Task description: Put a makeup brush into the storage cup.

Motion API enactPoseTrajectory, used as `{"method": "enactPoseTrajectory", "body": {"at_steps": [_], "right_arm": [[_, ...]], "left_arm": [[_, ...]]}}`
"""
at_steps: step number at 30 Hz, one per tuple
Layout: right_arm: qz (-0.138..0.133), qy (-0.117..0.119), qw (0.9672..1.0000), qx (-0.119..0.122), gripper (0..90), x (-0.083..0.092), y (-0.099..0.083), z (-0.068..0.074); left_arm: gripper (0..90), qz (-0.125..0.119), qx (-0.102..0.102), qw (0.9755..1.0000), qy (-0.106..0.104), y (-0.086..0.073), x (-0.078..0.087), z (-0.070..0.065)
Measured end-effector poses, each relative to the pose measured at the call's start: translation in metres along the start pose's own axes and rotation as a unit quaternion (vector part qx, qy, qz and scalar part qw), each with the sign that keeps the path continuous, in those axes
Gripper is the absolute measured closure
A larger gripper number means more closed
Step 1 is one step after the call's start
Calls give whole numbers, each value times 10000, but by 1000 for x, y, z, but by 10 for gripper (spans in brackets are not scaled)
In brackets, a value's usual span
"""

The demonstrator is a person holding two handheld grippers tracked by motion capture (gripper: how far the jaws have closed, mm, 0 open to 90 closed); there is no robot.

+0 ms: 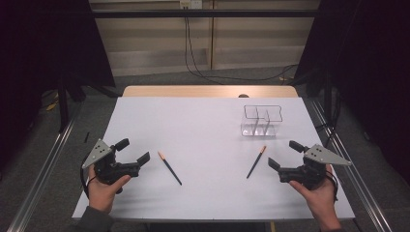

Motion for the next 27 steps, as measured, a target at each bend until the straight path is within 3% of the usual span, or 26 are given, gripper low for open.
{"method": "enactPoseTrajectory", "body": {"at_steps": [27], "right_arm": [[104,-15,9999,61,12,1,-4,3]], "left_arm": [[10,472,237,9980,334,-17,-13,3]]}}
Point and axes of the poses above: each handheld gripper's, and its own axes: x roughly backward along the jaws, y roughly out of its top, z roughly to its left, the point moved 8 cm from there along -x, roughly forward along the jaws, and after that the axes turned 4 degrees about x, right-handed, at the moved point
